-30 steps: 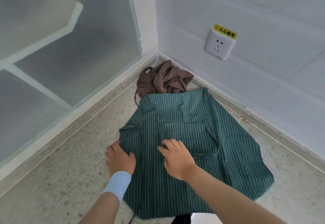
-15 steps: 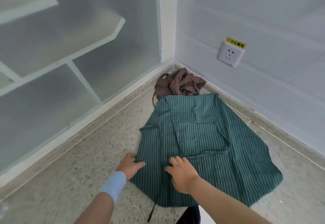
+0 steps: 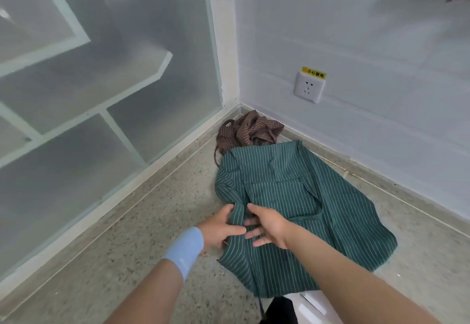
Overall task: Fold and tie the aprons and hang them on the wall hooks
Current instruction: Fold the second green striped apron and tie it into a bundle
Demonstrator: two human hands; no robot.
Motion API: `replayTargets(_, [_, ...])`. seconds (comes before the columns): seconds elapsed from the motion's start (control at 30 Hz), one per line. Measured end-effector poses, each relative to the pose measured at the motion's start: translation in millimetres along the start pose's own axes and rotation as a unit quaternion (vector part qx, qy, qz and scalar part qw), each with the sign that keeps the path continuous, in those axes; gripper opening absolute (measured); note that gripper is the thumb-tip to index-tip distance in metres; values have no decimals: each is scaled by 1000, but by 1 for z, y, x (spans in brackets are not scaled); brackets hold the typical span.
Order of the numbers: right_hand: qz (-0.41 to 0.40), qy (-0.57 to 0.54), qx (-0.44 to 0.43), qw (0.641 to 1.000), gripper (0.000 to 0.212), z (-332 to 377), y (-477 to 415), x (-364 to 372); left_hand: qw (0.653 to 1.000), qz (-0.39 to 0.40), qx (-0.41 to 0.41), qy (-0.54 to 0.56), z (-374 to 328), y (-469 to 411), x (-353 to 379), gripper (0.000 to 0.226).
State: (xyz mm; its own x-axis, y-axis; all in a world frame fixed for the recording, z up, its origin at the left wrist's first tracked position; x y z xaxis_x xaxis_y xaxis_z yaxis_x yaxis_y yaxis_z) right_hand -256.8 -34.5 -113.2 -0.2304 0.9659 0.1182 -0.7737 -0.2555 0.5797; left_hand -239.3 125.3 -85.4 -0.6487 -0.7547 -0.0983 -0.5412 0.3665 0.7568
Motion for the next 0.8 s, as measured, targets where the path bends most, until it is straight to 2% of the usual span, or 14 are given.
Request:
replayTargets(0.07, [6, -30, 4, 1000, 46, 4, 5, -8, 997, 0, 23, -73, -22, -5, 19, 53])
replayTargets(0.13, [-23, 5, -16, 1000, 41, 8, 11, -20, 993, -2, 21, -117, -38, -11, 37, 49])
replayTargets(0.23, [-107, 56, -41, 992, 24, 5, 17, -48, 990, 87, -53, -96, -46, -21, 56, 38])
replayTargets(0.3, [-163, 110, -26, 980, 13, -4, 18, -71, 982, 113, -87, -123, -47, -33, 60, 44])
replayTargets(0.33, [-174, 177, -4, 969, 13, -9, 19, -83, 979, 101, -96, -148, -48, -38, 59, 48])
replayTargets(0.4, [-149, 360, 63, 919, 19, -21, 15, -105, 977, 37, -86, -191, -51, -51, 51, 48])
replayTargets(0.47, [-107, 473, 121, 866, 7, -23, 16, -112, 973, -47, -54, -218, -54, -63, 38, 38])
replayTargets(0.53, [-105, 523, 113, 838, 36, -16, 6, -116, 968, -110, -38, -222, -58, -74, 24, 30])
replayTargets(0.6, [-155, 508, 23, 847, 51, 6, -9, -113, 961, -147, -26, -232, -64, -84, 13, 28])
replayTargets(0.67, [-181, 463, -59, 866, 48, 30, -32, -110, 955, -172, -10, -242, -70, -96, 3, 29])
replayTargets(0.73, [-191, 431, -94, 877, 46, 48, -57, -110, 951, -197, 17, -238, -75, -106, -7, 31])
replayTargets(0.8, [-187, 445, -106, 869, 48, 59, -83, -111, 940, -235, 54, -241, -79, -116, -17, 34])
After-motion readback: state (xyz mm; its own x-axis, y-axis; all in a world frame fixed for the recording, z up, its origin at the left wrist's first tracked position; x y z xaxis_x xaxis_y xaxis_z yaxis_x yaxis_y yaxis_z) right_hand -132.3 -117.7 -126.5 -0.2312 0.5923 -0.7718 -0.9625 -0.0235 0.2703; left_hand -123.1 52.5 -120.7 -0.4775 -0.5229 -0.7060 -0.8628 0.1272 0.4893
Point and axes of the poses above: each hand's wrist, its own y-axis away from the middle knuckle, its own x-axis out of the palm, z = x × y, the point moved 3 cm from there along -y, towards the middle knuckle, and after that the axes turned 11 degrees about -x, right-handed, at the moved point
